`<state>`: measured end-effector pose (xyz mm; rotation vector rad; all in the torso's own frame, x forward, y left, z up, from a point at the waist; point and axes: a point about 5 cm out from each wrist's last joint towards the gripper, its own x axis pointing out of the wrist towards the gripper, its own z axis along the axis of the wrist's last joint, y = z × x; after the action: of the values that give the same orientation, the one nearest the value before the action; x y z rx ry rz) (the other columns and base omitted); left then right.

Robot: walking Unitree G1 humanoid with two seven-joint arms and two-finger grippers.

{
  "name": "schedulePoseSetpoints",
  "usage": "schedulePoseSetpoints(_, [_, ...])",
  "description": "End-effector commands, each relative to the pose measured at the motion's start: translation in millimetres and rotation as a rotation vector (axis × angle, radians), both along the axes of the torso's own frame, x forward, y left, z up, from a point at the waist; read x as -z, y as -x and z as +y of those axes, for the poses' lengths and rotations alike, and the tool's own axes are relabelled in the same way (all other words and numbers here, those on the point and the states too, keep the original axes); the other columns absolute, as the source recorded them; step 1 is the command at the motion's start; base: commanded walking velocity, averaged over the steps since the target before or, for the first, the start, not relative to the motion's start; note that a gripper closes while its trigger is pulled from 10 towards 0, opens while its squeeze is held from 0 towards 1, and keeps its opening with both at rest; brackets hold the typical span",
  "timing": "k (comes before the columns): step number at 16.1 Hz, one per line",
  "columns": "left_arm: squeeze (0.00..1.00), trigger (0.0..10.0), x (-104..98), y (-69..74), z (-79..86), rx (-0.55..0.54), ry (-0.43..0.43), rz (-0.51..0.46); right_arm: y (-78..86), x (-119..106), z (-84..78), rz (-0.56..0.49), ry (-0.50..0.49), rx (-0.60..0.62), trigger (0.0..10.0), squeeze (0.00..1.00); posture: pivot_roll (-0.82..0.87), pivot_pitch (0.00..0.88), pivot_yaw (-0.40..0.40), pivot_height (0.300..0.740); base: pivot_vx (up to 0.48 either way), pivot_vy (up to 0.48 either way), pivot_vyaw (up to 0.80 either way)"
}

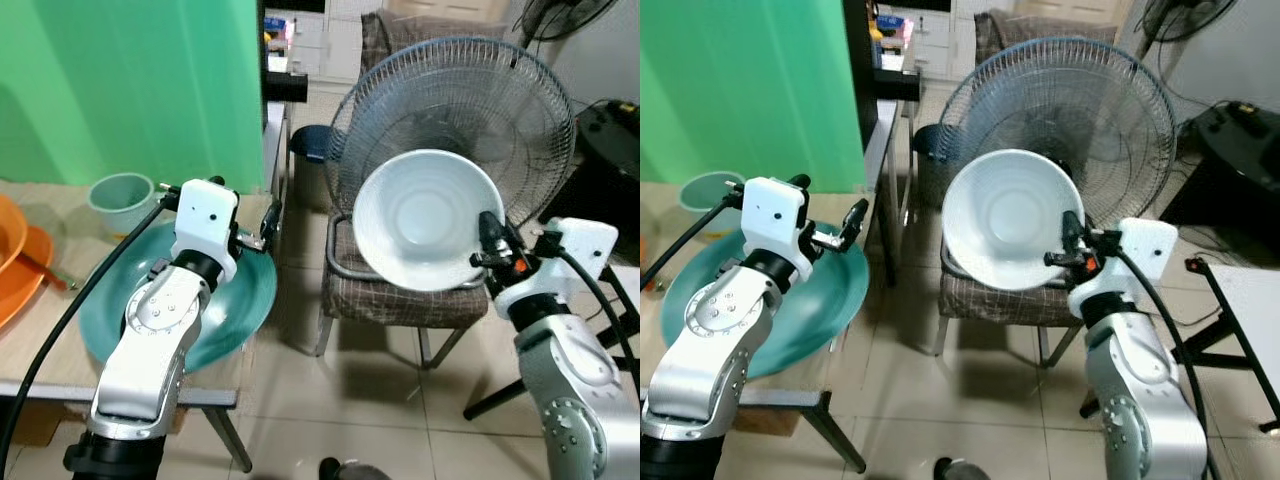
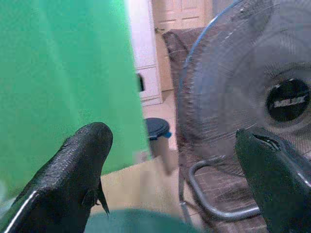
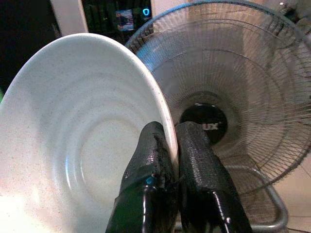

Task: Setting the table

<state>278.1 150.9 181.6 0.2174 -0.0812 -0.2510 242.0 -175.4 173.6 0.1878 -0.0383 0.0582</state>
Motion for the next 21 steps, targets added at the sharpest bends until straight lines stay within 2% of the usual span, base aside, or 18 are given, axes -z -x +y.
schedulePoseSetpoints(1, [0.00, 10.0, 0, 0.7, 2.3, -0.019, -0.011, -0.007, 1.5, -9, 5.1, -0.039, -0.001, -0.031, 10.0, 0.00, 0.06, 0.000, -0.046, 0.740, 0.000, 0.000, -0.80])
schedulePoseSetpoints(10, [0.00, 10.0, 1, -0.2, 1.4, -0.023, -0.004, -0.003, 2.0, -9, 5.8, -0.034, -0.002, -0.034, 10.0, 0.00, 0.05, 0.000, -0.043, 0.740, 0.000, 0.000, -0.80])
schedulePoseSetpoints(15, [0.00, 10.0, -1, -3.7, -0.4, -0.009, -0.012, -0.009, 2.7, -6, -1.3, -0.004, -0.003, 0.046, 10.0, 0.00, 0.04, 0.000, -0.020, 0.740, 0.000, 0.000, -0.80])
schedulePoseSetpoints(20, [0.00, 10.0, 0, -8.1, -0.6, -0.032, 0.022, 0.006, 0.8, -6, -3.4, 0.010, 0.005, 0.079, 10.0, 0.00, 0.03, 0.000, -0.012, 0.740, 0.000, 0.000, -0.80])
schedulePoseSetpoints(21, [0.00, 10.0, 0, -9.0, 0.2, -0.040, 0.056, 0.005, -0.4, -7, -2.9, 0.014, 0.017, 0.075, 10.0, 0.00, 0.02, 0.000, -0.015, 0.740, 0.000, 0.000, -0.80])
